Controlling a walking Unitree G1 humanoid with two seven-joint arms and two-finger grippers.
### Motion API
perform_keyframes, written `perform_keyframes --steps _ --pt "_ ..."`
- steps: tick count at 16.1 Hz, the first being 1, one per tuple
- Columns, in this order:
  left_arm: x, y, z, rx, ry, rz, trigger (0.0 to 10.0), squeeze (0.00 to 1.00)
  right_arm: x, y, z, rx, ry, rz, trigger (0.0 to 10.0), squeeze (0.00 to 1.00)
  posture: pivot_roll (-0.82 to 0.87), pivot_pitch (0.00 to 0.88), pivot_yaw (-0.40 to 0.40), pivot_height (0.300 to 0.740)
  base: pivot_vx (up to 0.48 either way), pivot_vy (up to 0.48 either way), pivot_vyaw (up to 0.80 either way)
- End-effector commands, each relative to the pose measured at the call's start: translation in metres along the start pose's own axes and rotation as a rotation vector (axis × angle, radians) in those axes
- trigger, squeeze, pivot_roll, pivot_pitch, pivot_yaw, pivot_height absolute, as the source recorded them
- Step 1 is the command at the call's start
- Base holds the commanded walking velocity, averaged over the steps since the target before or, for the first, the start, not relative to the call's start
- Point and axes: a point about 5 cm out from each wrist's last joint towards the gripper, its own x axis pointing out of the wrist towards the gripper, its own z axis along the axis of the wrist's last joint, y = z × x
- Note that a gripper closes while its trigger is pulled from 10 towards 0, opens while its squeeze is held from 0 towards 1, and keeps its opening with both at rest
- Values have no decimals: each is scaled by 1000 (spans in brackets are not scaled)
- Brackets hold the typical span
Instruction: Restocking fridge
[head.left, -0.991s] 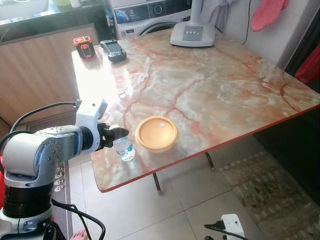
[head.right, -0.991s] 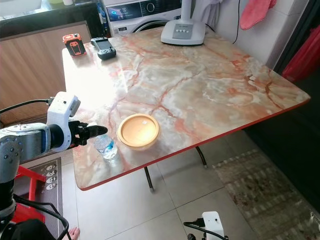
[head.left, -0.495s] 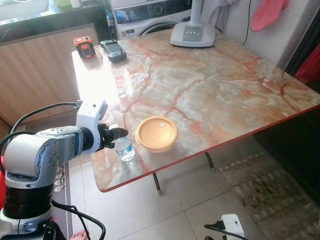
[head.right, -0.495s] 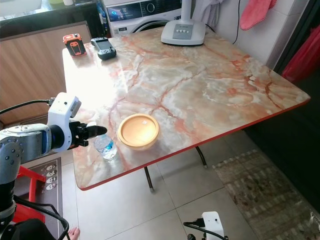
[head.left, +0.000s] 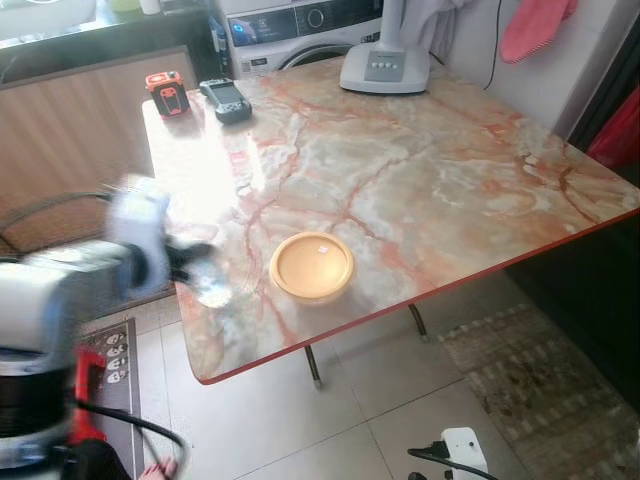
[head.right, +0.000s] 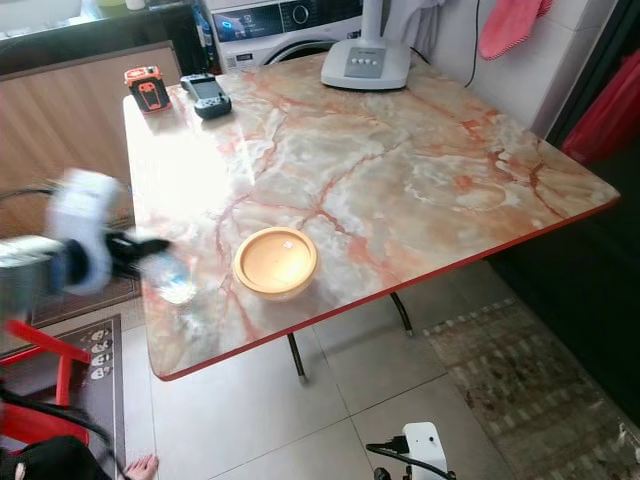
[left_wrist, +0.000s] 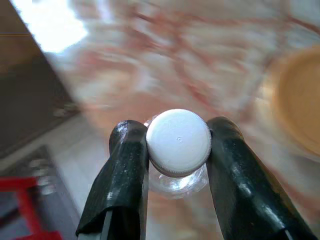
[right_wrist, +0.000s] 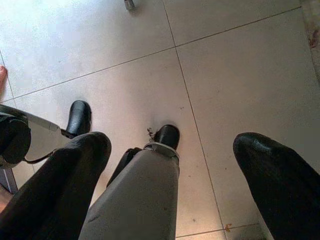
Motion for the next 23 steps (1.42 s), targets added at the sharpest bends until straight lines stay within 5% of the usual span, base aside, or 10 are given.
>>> perform_keyframes --steps 1,4,8,9,10,15,20,21,23 --pt "-9 24 2 -9 -33 125 0 0 0 2 -3 6 13 7 10000 0 236 68 26 740 0 0 0" --pt "-10 65 -44 -69 58 307 0 0 1 2 -2 4 12 9 10000 0 234 68 27 740 0 0 0" --pt "-1 87 -127 -214 131 401 0 0 1 2 0 1 9 10 10000 0 226 69 20 740 0 0 0" --pt "1 91 -145 -202 143 431 2000 0 1 2 0 0 9 8 10000 0 229 70 19 740 0 0 0" --pt "4 91 -167 -191 171 447 10000 0 0 1 0 12 6 3 10000 0 230 69 18 740 0 0 0" --pt "22 35 -282 -100 328 311 10000 0 0 -2 2 -15 2 -28 10000 0 192 73 22 740 0 0 0" --pt "24 -6 -324 -18 465 246 10000 0 0 -4 1 42 -10 -70 10000 0 167 74 14 740 0 0 0" --pt "21 -16 -336 17 527 226 10000 0 0 -4 0 109 -24 -91 10000 0 143 72 18 740 0 0 0" --pt "26 -21 -332 11 491 236 10000 0 0 -4 -2 211 -47 -119 10000 0 122 72 24 740 0 0 0"
